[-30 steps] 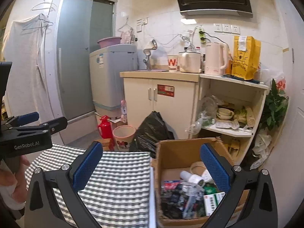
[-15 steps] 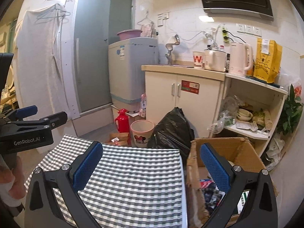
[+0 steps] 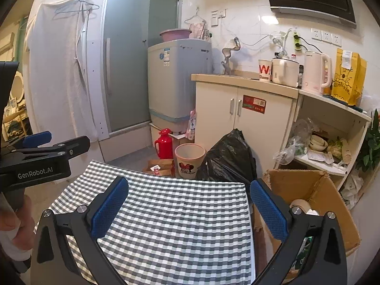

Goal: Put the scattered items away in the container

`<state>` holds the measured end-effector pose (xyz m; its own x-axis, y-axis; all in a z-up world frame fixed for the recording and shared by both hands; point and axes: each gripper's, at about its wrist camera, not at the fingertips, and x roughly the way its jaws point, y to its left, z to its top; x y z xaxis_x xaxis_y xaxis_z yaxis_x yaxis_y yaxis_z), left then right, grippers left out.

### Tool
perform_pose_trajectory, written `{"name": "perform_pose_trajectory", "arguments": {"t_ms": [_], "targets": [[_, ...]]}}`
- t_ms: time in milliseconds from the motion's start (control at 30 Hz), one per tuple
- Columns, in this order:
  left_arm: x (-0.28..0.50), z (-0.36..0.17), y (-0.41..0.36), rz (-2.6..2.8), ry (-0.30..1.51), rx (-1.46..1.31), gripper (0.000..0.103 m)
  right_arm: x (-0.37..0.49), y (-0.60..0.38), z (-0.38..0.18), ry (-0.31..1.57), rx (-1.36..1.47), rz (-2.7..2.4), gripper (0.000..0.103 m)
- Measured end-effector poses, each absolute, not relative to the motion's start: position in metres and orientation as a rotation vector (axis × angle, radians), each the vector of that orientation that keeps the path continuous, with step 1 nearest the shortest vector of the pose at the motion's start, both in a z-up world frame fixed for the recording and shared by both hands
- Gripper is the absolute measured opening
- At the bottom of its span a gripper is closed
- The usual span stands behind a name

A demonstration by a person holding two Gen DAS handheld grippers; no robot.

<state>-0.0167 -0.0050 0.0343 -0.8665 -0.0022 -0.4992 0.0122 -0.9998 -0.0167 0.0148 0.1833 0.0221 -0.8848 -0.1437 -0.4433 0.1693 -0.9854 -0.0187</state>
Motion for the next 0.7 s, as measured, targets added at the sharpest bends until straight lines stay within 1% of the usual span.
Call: {"name": "perform_pose_trajectory", "arguments": {"t_ms": [600,700], "targets": [[-0.030,0.014,-0.025,-3.028,0.118,0.840,0.103,-0.002,0.170,0.001,0.074,0.744,-2.871,0.103],[-0.031,0.013,-0.024,-3.016,0.092,0.837,0.103,-0.004,0.170,0.000,0.070,0.748,-2.870,0.103]]}}
